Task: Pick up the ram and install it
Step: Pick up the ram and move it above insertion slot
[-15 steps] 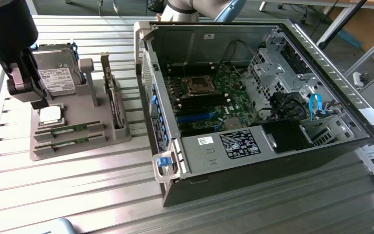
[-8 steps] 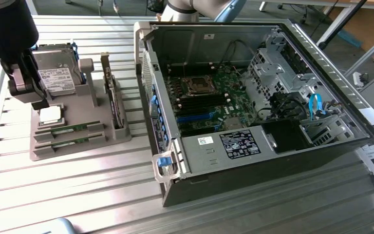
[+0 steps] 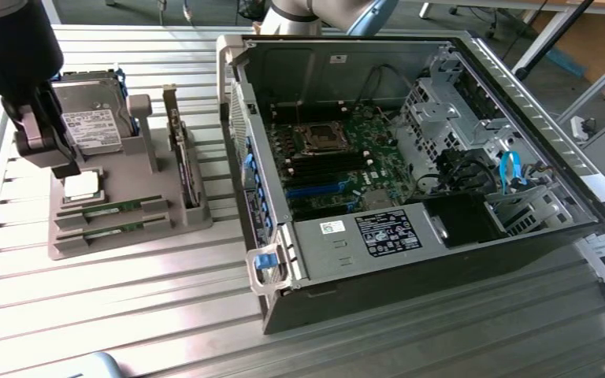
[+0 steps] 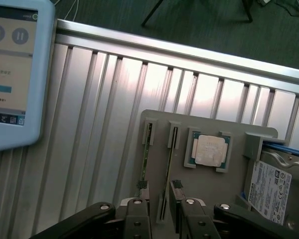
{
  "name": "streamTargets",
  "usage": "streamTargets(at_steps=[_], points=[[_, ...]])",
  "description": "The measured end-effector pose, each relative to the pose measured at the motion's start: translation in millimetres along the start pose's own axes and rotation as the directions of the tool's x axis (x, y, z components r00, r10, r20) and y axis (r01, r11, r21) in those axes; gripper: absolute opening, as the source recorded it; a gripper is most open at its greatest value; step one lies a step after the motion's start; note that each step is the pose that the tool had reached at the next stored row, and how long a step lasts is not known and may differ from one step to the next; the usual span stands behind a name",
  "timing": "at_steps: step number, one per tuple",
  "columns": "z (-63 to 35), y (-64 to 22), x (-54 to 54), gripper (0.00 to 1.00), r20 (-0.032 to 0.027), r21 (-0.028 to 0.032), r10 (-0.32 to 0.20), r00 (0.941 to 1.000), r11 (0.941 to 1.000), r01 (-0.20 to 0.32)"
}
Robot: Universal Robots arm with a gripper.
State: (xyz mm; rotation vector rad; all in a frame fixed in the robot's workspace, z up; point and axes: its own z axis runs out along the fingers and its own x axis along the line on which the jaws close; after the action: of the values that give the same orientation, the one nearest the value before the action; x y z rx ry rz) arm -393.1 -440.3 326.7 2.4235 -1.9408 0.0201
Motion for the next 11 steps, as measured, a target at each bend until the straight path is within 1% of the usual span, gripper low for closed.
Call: streamTargets(at_steps=[11], points=[[3.0,-0.1,-0.1,0.3,-0.0006,0.0003,-0.011,0.9999,0.9999,0.011]])
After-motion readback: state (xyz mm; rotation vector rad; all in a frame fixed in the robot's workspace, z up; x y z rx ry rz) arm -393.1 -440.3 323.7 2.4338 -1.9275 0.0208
